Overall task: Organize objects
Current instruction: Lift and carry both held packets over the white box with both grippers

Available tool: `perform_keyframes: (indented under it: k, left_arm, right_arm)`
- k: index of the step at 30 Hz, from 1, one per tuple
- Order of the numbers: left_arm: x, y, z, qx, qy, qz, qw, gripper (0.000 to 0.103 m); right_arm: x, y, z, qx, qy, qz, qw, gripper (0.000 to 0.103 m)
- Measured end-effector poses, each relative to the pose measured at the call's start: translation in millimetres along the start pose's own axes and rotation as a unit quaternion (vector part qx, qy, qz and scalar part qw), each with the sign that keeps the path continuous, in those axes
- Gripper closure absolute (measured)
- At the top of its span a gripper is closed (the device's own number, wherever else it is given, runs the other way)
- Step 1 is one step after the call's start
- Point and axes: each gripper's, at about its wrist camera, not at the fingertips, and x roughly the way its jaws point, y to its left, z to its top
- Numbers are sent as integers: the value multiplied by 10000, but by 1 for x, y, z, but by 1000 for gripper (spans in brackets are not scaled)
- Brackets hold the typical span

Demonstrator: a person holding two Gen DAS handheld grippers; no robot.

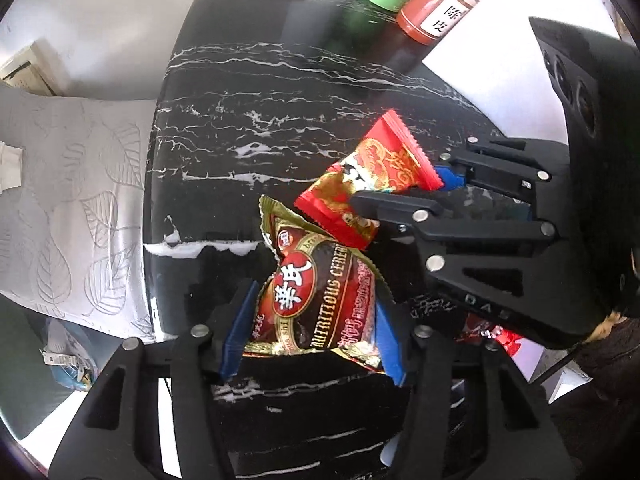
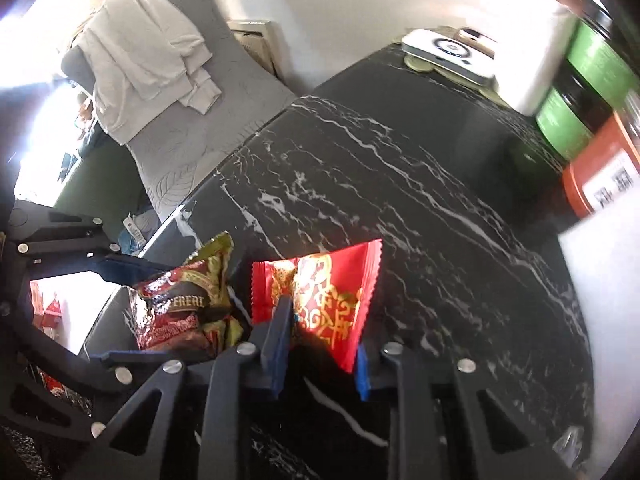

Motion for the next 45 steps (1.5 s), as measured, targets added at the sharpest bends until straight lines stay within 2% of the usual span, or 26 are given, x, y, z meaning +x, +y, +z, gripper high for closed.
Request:
perform_keyframes:
  k: [5, 12, 18, 28, 36, 45]
  left_arm:
    - [-11, -10, -6, -41, 21, -114, 9999, 51]
    - [-44, -38, -25, 303, -136, -60, 9994, 51]
    - [-68, -53, -39, 489, -290, 32, 9984, 51]
    - [-106, -78, -68, 744, -636, 301, 9947, 51]
    - [-111, -100, -91, 1065, -577, 238, 9923, 51]
    - [-98, -146, -97, 1722, -376, 27, 9843, 51]
  right_arm:
    - [-21, -6, -23, 390, -25, 97, 9992, 82]
    - [-65, 1, -60, 799, -231, 31, 9965, 82]
    - [-107, 23, -80, 763, -485, -91, 9959, 82]
    - [-152, 60, -113, 798, -767, -167, 9937, 82]
    - [-172, 73, -150, 1050, -763, -261, 9912, 82]
    - [-191, 64, -192, 1610, -746, -499, 9829, 82]
